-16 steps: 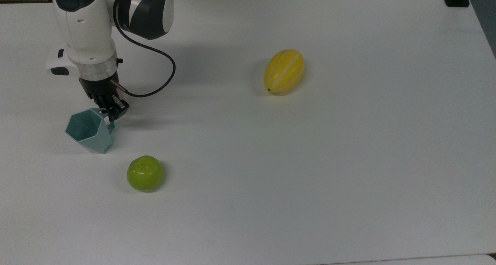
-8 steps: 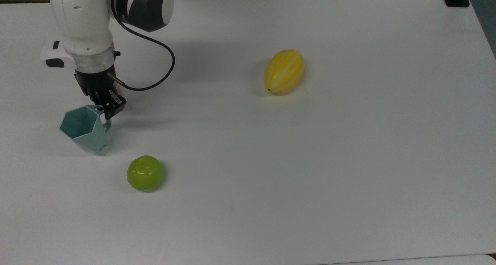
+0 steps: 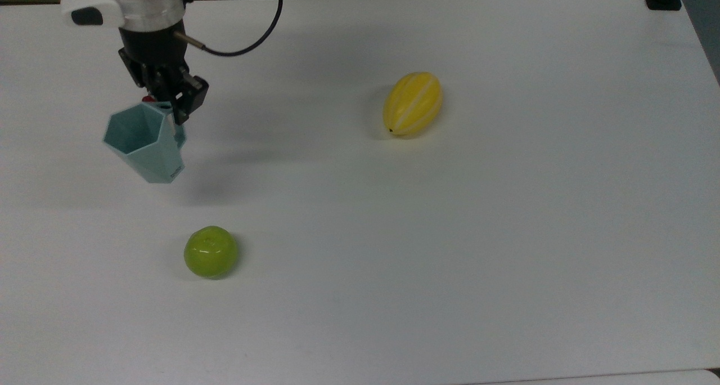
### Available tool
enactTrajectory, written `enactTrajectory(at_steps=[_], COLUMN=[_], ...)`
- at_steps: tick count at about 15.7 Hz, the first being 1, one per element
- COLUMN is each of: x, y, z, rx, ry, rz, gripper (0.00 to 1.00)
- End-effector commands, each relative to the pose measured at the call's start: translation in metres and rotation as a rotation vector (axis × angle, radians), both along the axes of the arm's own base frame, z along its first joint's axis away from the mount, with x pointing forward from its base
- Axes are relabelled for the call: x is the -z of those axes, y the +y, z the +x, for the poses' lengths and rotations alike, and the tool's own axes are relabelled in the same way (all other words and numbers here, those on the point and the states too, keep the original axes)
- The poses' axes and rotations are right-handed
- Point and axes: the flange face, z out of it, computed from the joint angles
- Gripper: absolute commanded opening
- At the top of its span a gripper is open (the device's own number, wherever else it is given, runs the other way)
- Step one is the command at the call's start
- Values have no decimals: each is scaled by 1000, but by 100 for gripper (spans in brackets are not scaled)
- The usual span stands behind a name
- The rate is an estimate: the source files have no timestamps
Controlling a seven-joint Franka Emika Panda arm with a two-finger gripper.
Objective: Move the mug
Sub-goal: 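Lift the teal mug and carry it past the red chili pepper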
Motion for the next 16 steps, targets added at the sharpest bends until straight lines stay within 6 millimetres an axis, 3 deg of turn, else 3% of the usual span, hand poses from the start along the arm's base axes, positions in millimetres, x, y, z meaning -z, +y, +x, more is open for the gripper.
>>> enactTrajectory(at_steps=[1,4,6,11,16], x=[-48,-62,-58,-26,29], y=[20,39,55,73,76], z=[-38,-68,-89,-143,-164], rx=[-145,-318,-422,-634,-718], ry=[40,120,155,228,270], rz=[62,94,92,86,77], gripper=[0,0,0,0,0])
